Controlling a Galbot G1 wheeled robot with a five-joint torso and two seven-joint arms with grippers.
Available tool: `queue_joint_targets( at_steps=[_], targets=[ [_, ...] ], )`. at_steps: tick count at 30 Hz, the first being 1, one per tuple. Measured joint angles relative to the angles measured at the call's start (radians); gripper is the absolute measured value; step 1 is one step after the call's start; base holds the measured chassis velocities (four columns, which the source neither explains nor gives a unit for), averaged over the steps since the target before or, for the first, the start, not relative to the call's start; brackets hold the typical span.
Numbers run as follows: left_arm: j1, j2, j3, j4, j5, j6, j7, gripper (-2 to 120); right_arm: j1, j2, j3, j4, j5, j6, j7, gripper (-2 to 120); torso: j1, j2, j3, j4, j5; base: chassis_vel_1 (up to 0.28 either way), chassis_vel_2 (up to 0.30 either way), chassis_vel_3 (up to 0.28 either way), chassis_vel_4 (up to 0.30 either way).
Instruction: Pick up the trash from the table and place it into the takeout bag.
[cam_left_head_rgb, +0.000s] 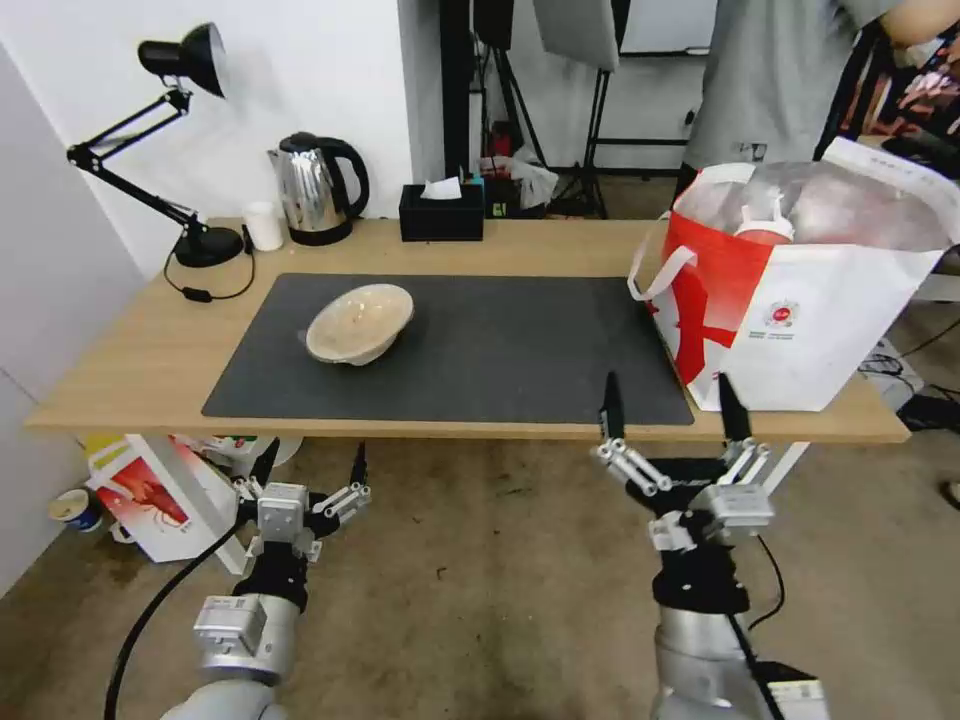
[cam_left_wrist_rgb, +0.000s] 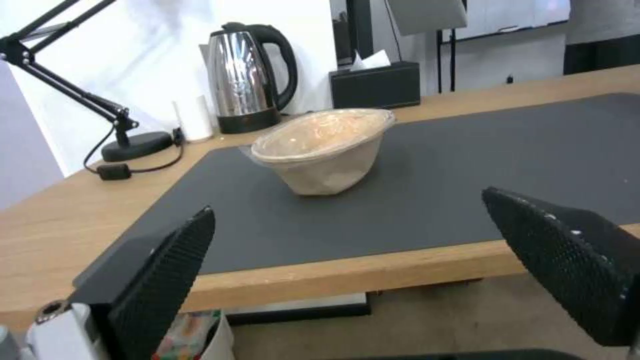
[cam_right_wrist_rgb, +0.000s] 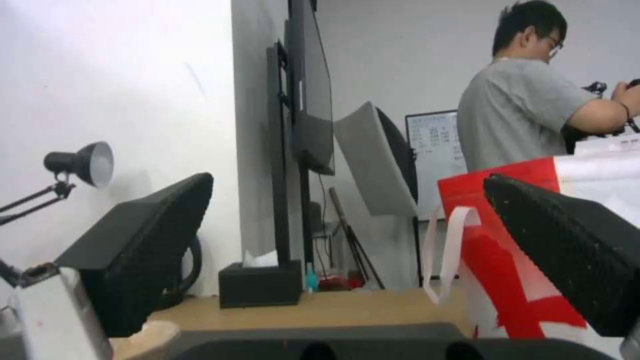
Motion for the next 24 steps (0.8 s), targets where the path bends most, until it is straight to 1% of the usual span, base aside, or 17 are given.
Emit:
queue_joint_targets(
  at_steps=[1, 4, 8, 10, 17, 24],
  targets=[
    [0.000, 0.000, 0.000, 0.000, 0.000, 0.000, 0.000, 100, 0.000, 0.000, 0.000, 0.000, 0.000, 0.000, 0.000, 100, 0.000, 0.000, 0.000, 0.0000, 0.0000, 0.000, 0.000, 0.000, 0.000],
    [0.000, 0.000, 0.000, 0.000, 0.000, 0.000, 0.000, 100, -0.024, 0.013, -0.012, -0.030, -0.040, 0.041, 0.016, 100, 0.000, 0.000, 0.000, 0.0000, 0.0001, 0.000, 0.000, 0.000, 0.000],
    [0.000, 0.000, 0.000, 0.000, 0.000, 0.000, 0.000, 100, -0.042, 0.015, -0.009, -0.061, -0.060, 0.078, 0.025, 100, 0.000, 0.000, 0.000, 0.0000, 0.0001, 0.000, 0.000, 0.000, 0.000],
    [0.000, 0.000, 0.000, 0.000, 0.000, 0.000, 0.000, 100, -0.044, 0.014, -0.008, -0.066, -0.061, 0.084, 0.027, 100, 0.000, 0.000, 0.000, 0.0000, 0.0001, 0.000, 0.000, 0.000, 0.000],
    [0.000, 0.000, 0.000, 0.000, 0.000, 0.000, 0.000, 100, -0.084, -0.008, 0.017, -0.100, -0.062, 0.135, 0.044, 100, 0.000, 0.000, 0.000, 0.0000, 0.0001, 0.000, 0.000, 0.000, 0.000],
    [0.000, 0.000, 0.000, 0.000, 0.000, 0.000, 0.000, 100, -0.099, -0.028, 0.048, -0.123, -0.059, 0.163, 0.056, 100, 0.000, 0.000, 0.000, 0.0001, 0.0001, 0.000, 0.000, 0.000, 0.000]
  ],
)
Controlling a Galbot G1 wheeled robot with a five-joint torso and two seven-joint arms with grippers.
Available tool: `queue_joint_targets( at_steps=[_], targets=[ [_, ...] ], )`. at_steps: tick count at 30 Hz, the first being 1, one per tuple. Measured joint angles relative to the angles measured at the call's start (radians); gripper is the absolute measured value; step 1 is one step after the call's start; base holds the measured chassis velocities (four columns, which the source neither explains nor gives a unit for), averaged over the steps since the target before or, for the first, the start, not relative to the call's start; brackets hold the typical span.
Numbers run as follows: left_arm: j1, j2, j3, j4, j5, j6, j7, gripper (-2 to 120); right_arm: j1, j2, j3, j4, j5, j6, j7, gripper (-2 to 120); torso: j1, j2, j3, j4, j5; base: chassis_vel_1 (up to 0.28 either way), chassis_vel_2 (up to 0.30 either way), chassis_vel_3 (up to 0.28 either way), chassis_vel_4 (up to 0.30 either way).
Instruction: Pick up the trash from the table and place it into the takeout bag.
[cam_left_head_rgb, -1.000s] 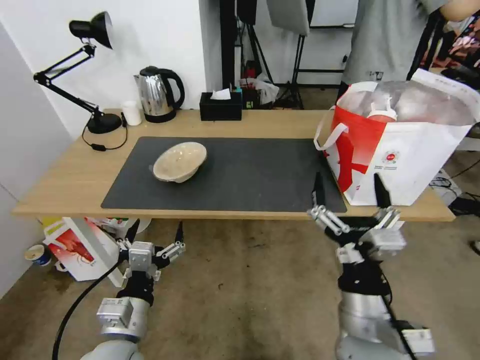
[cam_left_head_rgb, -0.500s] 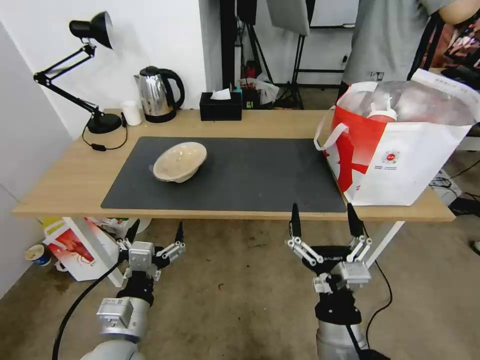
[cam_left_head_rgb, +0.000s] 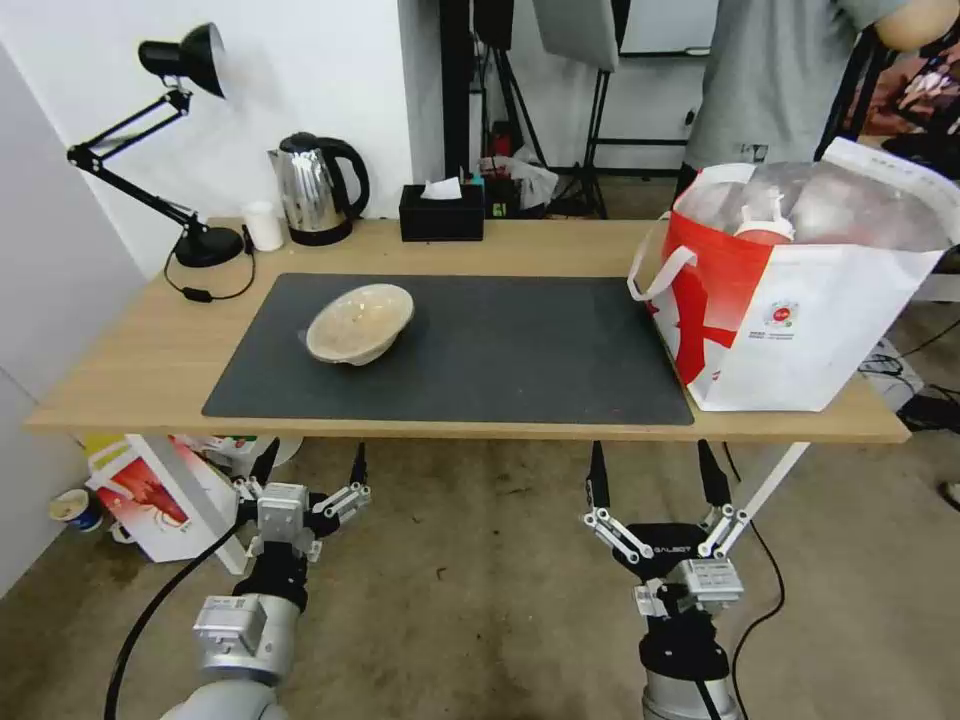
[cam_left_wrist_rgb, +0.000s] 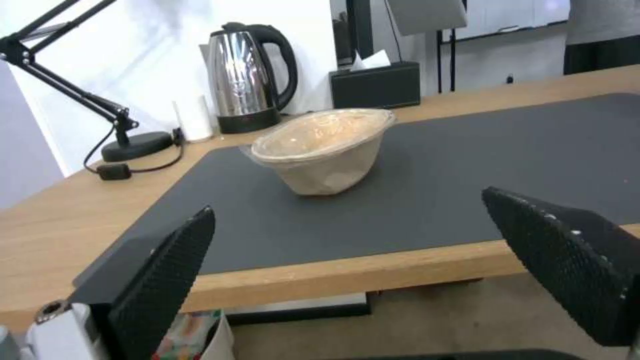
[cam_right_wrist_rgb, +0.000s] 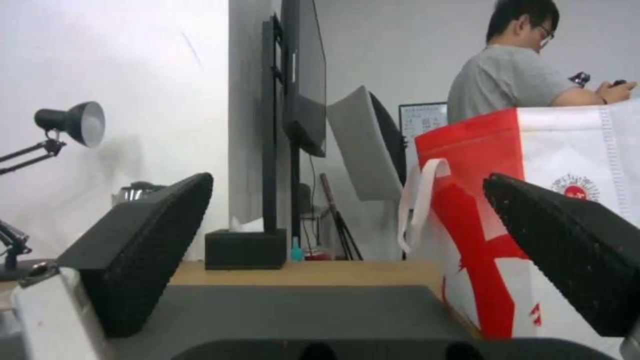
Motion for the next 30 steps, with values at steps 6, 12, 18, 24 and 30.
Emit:
queue_joint_targets(
  at_steps=[6, 12, 18, 24, 30],
  targets=[
    [0.000, 0.000, 0.000, 0.000, 0.000, 0.000, 0.000, 100, -0.010, -0.004, 0.016, -0.003, 0.003, 0.013, 0.006, 100, 0.000, 0.000, 0.000, 0.0000, 0.0000, 0.000, 0.000, 0.000, 0.000],
    [0.000, 0.000, 0.000, 0.000, 0.000, 0.000, 0.000, 100, -0.013, -0.001, 0.018, -0.002, 0.003, 0.020, 0.011, 100, 0.000, 0.000, 0.000, 0.0000, 0.0000, 0.000, 0.000, 0.000, 0.000],
    [0.000, 0.000, 0.000, 0.000, 0.000, 0.000, 0.000, 100, -0.013, 0.003, 0.019, 0.001, 0.003, 0.022, 0.012, 100, 0.000, 0.000, 0.000, 0.0000, 0.0000, 0.000, 0.000, 0.000, 0.000],
    [0.000, 0.000, 0.000, 0.000, 0.000, 0.000, 0.000, 100, -0.013, 0.005, 0.019, 0.002, -0.001, 0.023, 0.013, 100, 0.000, 0.000, 0.000, 0.0000, 0.0000, 0.000, 0.000, 0.000, 0.000],
    [0.000, 0.000, 0.000, 0.000, 0.000, 0.000, 0.000, 100, -0.022, 0.009, 0.017, 0.009, -0.014, 0.022, 0.017, 100, 0.000, 0.000, 0.000, 0.0000, 0.0000, 0.000, 0.000, 0.000, 0.000]
  ],
)
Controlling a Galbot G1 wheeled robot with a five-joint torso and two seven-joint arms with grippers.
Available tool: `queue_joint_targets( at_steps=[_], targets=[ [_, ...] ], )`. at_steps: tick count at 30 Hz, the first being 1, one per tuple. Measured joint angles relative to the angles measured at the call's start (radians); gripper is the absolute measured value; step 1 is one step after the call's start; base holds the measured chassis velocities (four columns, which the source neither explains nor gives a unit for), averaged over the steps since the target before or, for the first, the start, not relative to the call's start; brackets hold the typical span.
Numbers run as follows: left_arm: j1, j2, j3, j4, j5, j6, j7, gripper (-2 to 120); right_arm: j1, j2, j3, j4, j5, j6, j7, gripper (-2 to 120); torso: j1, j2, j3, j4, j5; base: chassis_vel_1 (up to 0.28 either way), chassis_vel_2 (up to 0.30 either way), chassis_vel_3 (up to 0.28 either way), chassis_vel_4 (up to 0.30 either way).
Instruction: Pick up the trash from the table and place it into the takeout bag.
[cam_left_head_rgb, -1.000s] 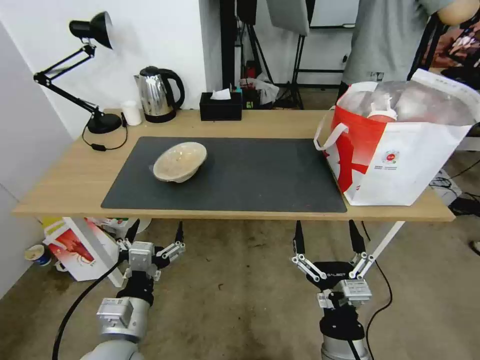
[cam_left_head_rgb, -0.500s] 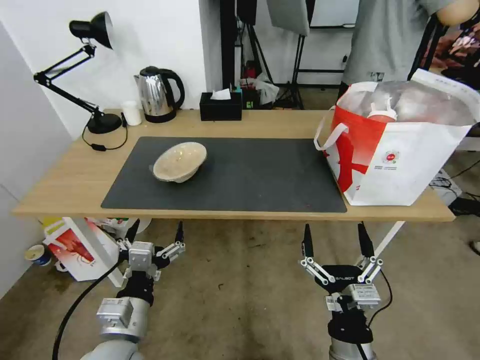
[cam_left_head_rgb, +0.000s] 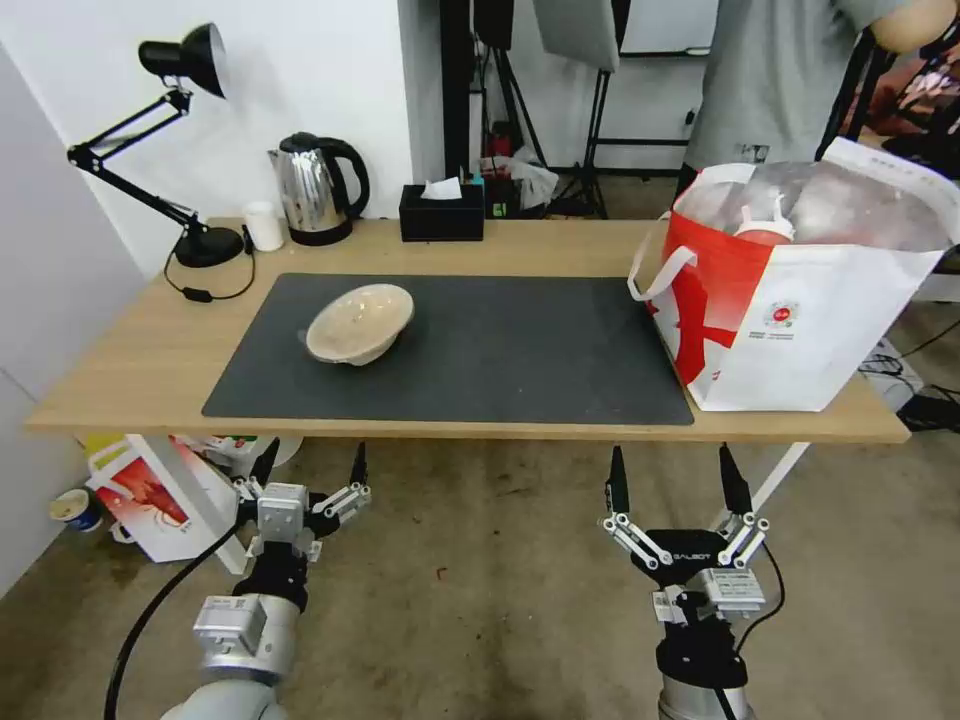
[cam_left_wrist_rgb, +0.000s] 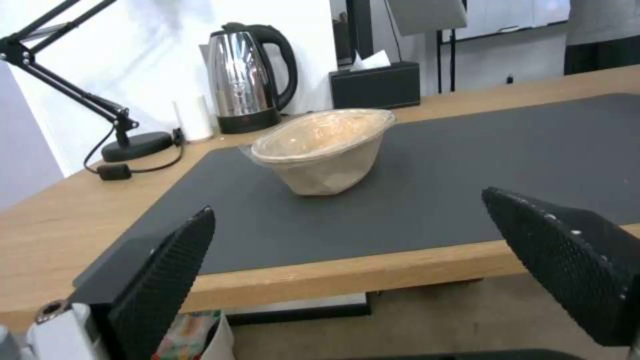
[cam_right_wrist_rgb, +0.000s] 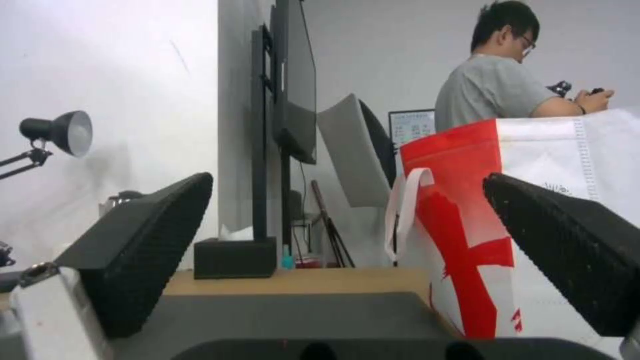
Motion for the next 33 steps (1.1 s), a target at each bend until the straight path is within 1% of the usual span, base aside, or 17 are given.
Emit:
queue_joint_targets(
  at_steps=[33],
  targets=[
    [0.000, 0.000, 0.000, 0.000, 0.000, 0.000, 0.000, 100, 0.000, 0.000, -0.001, 0.000, -0.001, -0.003, 0.001, 100, 0.000, 0.000, 0.000, 0.0000, 0.0000, 0.000, 0.000, 0.000, 0.000]
  ],
)
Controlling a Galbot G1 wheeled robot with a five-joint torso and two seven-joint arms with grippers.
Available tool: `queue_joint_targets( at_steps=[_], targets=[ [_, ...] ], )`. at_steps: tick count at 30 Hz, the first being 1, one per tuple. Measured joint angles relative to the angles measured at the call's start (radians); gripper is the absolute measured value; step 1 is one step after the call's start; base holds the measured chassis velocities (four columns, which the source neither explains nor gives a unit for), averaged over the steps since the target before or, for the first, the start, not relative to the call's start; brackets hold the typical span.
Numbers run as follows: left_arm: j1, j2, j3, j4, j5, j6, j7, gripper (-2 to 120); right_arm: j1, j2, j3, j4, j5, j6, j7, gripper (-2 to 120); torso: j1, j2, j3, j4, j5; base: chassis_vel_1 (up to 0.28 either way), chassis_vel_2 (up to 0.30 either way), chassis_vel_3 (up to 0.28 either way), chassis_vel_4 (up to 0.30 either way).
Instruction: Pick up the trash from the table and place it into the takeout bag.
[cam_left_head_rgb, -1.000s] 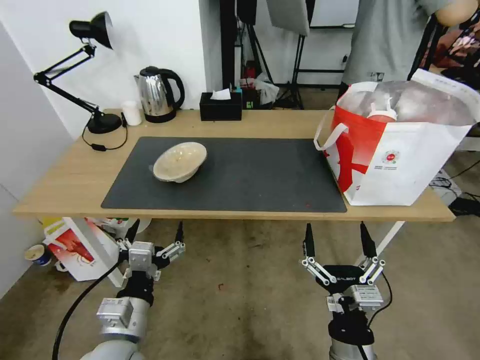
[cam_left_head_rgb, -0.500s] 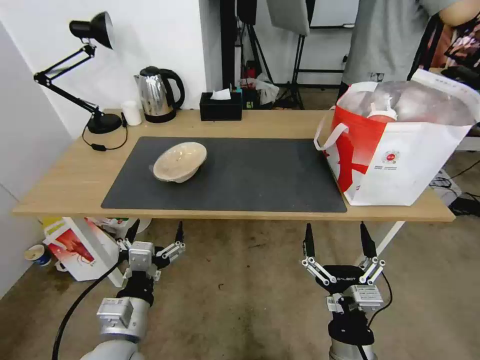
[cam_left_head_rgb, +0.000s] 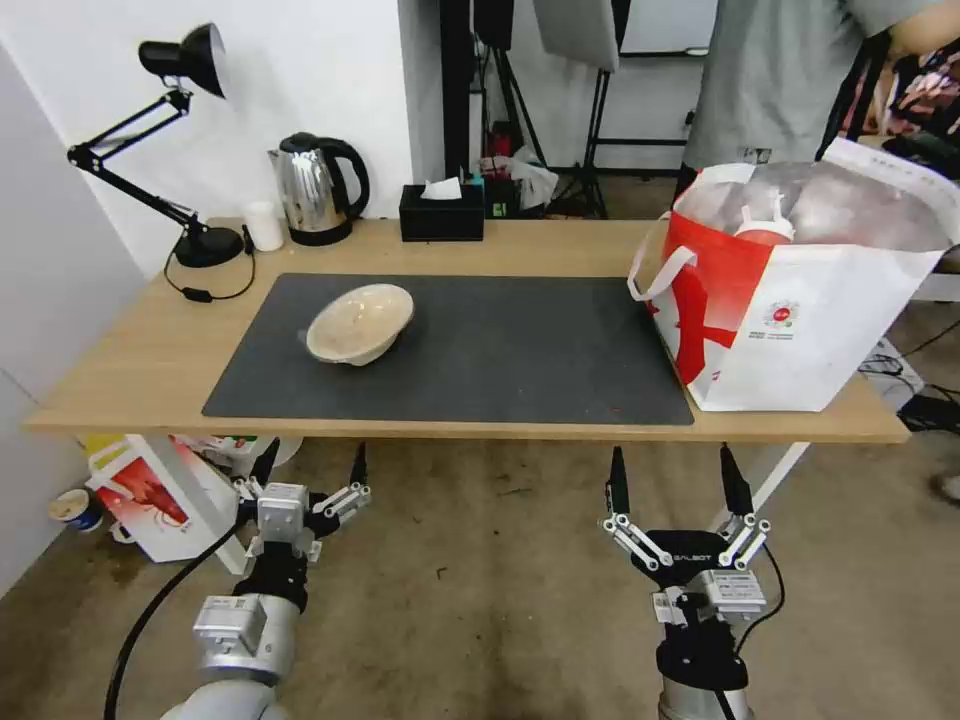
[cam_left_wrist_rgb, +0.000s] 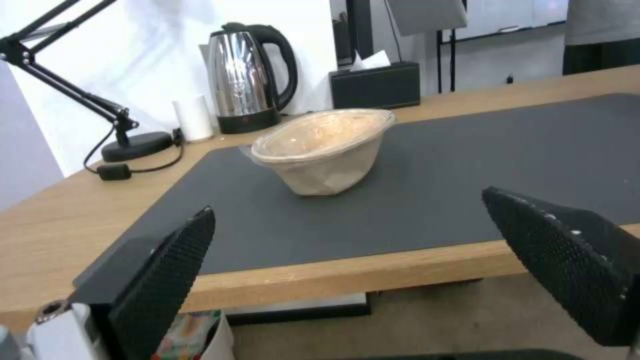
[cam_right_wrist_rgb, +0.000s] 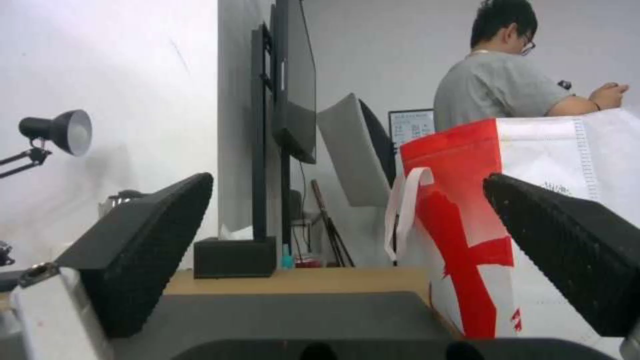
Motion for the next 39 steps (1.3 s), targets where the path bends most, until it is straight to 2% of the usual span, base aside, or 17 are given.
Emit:
queue_joint_targets(
  at_steps=[5, 9, 12, 13, 15, 16, 18, 20, 22, 28, 31, 32, 35, 39],
  targets=[
    [0.000, 0.000, -0.001, 0.000, 0.000, -0.001, 0.000, 100, 0.000, 0.000, 0.000, 0.000, 0.000, 0.000, 0.000, 100, 0.000, 0.000, 0.000, 0.0000, 0.0000, 0.000, 0.000, 0.000, 0.000],
    [-0.010, -0.002, -0.025, 0.012, -0.009, -0.044, 0.005, 100, 0.000, 0.000, 0.000, 0.000, 0.000, 0.000, 0.000, 100, 0.000, 0.000, 0.000, 0.0000, 0.0000, 0.000, 0.000, 0.000, 0.000],
    [-0.032, -0.007, -0.080, 0.040, -0.032, -0.143, 0.019, 100, 0.000, 0.000, 0.000, 0.000, 0.000, 0.000, 0.000, 100, 0.000, 0.000, 0.000, 0.0000, 0.0000, 0.000, 0.000, 0.000, 0.000],
    [-0.032, -0.007, -0.080, 0.040, -0.032, -0.143, 0.019, 100, 0.000, 0.000, 0.000, 0.000, 0.000, 0.000, 0.000, 100, 0.000, 0.000, 0.000, 0.0000, 0.0000, 0.000, 0.000, 0.000, 0.000],
    [-0.043, -0.010, -0.107, 0.054, -0.043, -0.193, 0.026, 100, 0.000, 0.000, 0.000, 0.000, 0.000, 0.000, 0.000, 100, 0.000, 0.000, 0.000, 0.0000, -0.0001, 0.000, 0.000, 0.000, 0.000],
    [-0.056, -0.013, -0.141, 0.071, -0.057, -0.252, 0.035, 100, 0.000, 0.000, 0.000, 0.000, 0.000, 0.000, 0.000, 100, 0.000, 0.000, 0.000, 0.0000, -0.0001, 0.000, 0.000, 0.000, 0.000],
    [-0.060, -0.014, -0.153, 0.077, -0.062, -0.274, 0.038, 100, 0.000, 0.000, 0.000, 0.000, 0.001, 0.000, 0.000, 100, 0.000, 0.000, 0.000, 0.0000, -0.0001, 0.000, 0.000, 0.000, 0.000],
    [-0.077, -0.019, -0.196, 0.099, -0.080, -0.351, 0.049, 100, 0.000, 0.000, 0.000, 0.000, 0.000, 0.000, 0.000, 100, 0.000, 0.000, 0.000, 0.0000, -0.0001, 0.000, 0.000, 0.000, 0.000],
    [-0.086, -0.021, -0.219, 0.111, -0.090, -0.394, 0.055, 100, 0.000, 0.000, 0.000, 0.000, 0.000, 0.000, 0.000, 100, 0.000, 0.000, 0.000, 0.0000, -0.0001, 0.000, 0.000, 0.000, 0.000],
    [-0.091, -0.022, -0.235, 0.114, -0.097, -0.420, 0.058, 100, 0.000, 0.000, 0.000, 0.000, 0.000, 0.000, 0.000, 100, 0.000, 0.000, 0.000, -0.0001, 0.0003, 0.000, 0.000, 0.000, 0.000],
    [-0.103, -0.024, -0.279, 0.116, -0.119, -0.498, 0.072, 100, 0.000, 0.000, 0.000, 0.000, 0.001, 0.000, 0.000, 100, 0.000, 0.000, 0.000, 0.0000, 0.0003, 0.000, 0.000, 0.000, 0.000],
    [-0.103, -0.024, -0.279, 0.116, -0.119, -0.498, 0.072, 100, 0.000, 0.000, 0.000, 0.000, 0.001, 0.000, 0.000, 100, 0.000, 0.000, 0.000, 0.0000, 0.0003, 0.000, 0.000, 0.000, 0.000],
    [-0.121, -0.026, -0.343, 0.117, -0.152, -0.608, 0.092, 100, 0.000, 0.000, 0.000, 0.000, 0.001, 0.000, 0.000, 100, 0.000, 0.000, 0.000, 0.0000, 0.0000, 0.000, 0.000, 0.000, 0.000],
    [-0.121, -0.025, -0.347, 0.117, -0.155, -0.611, 0.093, 100, 0.000, 0.000, 0.000, 0.000, 0.000, 0.000, 0.000, 100, 0.000, 0.000, 0.000, 0.0002, 0.0008, 0.000, 0.000, 0.000, 0.000]
  ],
)
